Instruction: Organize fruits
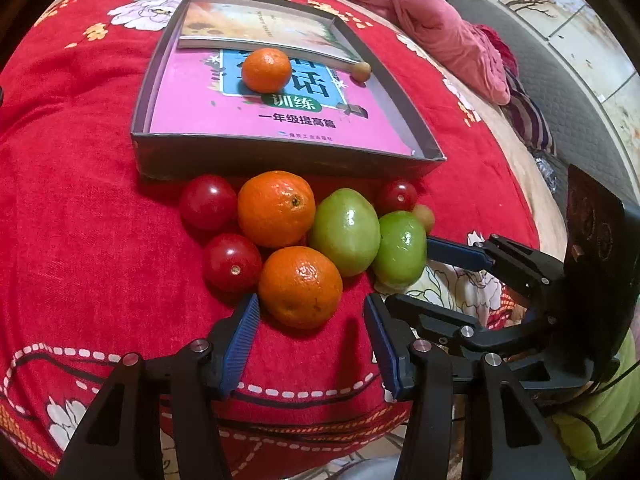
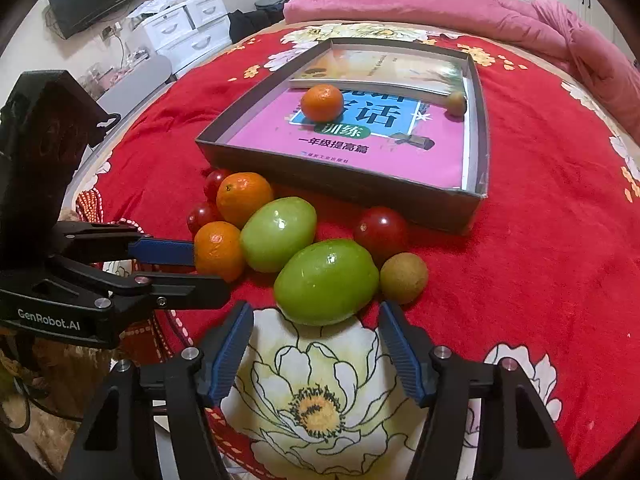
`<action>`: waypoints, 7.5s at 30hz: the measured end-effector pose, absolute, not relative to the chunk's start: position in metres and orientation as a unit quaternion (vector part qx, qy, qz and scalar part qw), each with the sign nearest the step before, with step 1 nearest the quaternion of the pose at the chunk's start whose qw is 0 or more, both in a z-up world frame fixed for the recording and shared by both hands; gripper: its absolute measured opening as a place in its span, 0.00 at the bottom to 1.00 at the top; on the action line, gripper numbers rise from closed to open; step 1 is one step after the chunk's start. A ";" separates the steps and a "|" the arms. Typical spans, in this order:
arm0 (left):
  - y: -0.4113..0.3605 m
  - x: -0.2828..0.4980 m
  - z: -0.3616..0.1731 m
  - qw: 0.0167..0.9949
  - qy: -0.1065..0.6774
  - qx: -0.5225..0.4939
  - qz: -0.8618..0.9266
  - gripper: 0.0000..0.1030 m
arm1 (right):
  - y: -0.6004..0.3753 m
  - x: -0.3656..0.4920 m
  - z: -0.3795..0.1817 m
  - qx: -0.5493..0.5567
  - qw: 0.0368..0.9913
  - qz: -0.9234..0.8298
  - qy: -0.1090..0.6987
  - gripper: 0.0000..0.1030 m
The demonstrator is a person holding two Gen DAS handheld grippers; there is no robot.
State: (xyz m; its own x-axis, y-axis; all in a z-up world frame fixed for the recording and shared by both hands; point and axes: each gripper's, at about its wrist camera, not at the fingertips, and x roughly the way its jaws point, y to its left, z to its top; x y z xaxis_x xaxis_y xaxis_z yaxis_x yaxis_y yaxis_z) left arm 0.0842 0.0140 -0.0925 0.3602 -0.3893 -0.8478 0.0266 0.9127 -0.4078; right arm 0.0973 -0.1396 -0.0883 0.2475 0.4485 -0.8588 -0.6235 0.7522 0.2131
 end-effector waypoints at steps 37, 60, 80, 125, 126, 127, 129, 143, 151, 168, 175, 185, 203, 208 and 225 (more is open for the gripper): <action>0.016 0.095 -0.099 0.816 0.545 -0.150 -0.122 0.42 | -0.129 0.102 -0.089 -0.116 0.794 0.353 0.481 0.54; 0.026 0.077 -0.051 0.852 0.487 -0.148 -0.125 0.42 | -0.143 0.097 -0.053 -0.053 0.825 0.378 0.416 0.54; 0.052 0.075 -0.027 0.886 0.438 -0.134 -0.071 0.42 | -0.158 0.100 -0.032 -0.035 0.855 0.359 0.372 0.54; 0.042 0.143 -0.004 0.891 0.432 -0.140 -0.019 0.42 | -0.183 0.156 -0.008 -0.010 0.886 0.331 0.324 0.54; 0.042 0.144 -0.005 0.890 0.433 -0.140 -0.018 0.42 | -0.182 0.157 -0.008 -0.010 0.886 0.330 0.324 0.54; 0.043 0.146 -0.005 0.890 0.433 -0.140 -0.017 0.42 | -0.182 0.158 -0.008 -0.011 0.887 0.329 0.323 0.54; 0.044 0.148 -0.006 0.890 0.434 -0.140 -0.014 0.42 | -0.182 0.160 -0.008 -0.011 0.887 0.329 0.323 0.54; 0.048 0.161 -0.021 0.883 0.447 -0.141 0.002 0.42 | -0.181 0.176 -0.008 -0.015 0.886 0.332 0.323 0.54; 0.047 0.164 -0.031 0.878 0.459 -0.137 0.005 0.42 | -0.174 0.181 -0.009 -0.025 0.881 0.342 0.327 0.54; 0.038 0.167 -0.046 0.870 0.478 -0.120 0.000 0.42 | -0.159 0.188 -0.018 -0.049 0.871 0.356 0.336 0.54; 0.032 0.167 -0.049 0.870 0.484 -0.093 0.001 0.42 | -0.155 0.188 -0.031 -0.064 0.866 0.345 0.357 0.54; 0.031 0.167 -0.051 0.869 0.489 -0.079 0.001 0.42 | -0.152 0.186 -0.047 -0.077 0.859 0.334 0.379 0.54; 0.036 0.167 -0.061 0.859 0.505 -0.082 0.005 0.42 | -0.146 0.192 -0.058 -0.096 0.852 0.325 0.400 0.54; 0.039 0.167 -0.066 0.855 0.510 -0.093 0.011 0.42 | -0.145 0.192 -0.062 -0.101 0.848 0.324 0.406 0.54; 0.039 0.167 -0.070 0.851 0.515 -0.097 0.008 0.42 | -0.131 0.186 -0.075 -0.142 0.839 0.323 0.413 0.54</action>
State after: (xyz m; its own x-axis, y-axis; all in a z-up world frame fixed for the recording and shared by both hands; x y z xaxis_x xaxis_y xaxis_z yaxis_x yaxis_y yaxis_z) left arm 0.1669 0.0390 -0.0696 0.4684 -0.0861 -0.8793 -0.1149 0.9808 -0.1573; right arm 0.1857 -0.1312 -0.0745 0.4491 0.4251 -0.7859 -0.6606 0.7502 0.0283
